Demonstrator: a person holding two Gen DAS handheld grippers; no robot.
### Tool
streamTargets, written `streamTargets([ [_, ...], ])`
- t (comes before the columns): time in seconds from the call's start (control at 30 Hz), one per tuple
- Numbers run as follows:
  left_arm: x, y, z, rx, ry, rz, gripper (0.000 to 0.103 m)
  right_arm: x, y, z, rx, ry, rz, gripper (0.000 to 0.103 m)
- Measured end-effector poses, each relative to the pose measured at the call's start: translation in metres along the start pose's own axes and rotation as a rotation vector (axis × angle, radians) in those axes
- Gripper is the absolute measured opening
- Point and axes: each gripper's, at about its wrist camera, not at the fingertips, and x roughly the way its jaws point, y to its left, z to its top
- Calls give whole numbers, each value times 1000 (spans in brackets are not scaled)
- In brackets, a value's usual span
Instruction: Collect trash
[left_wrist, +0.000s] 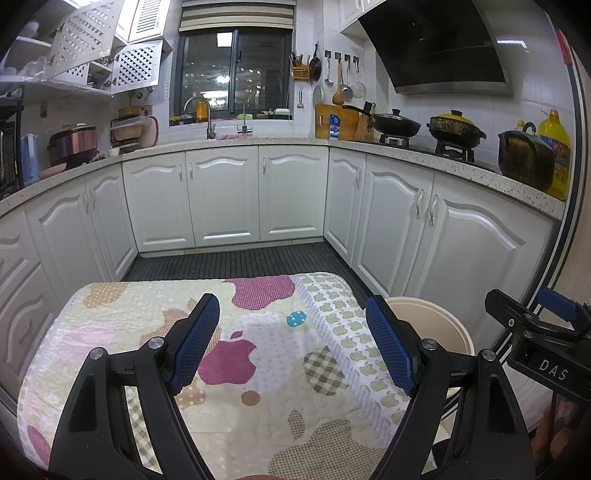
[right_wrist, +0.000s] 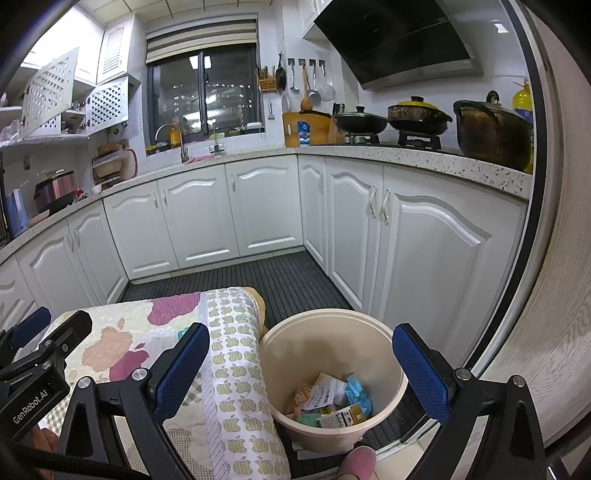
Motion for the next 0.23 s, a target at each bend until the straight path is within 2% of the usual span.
streamTargets([
  [0.23,2,8,-4,-2,3,2,81,4,6,-3,-8,15,5,98],
])
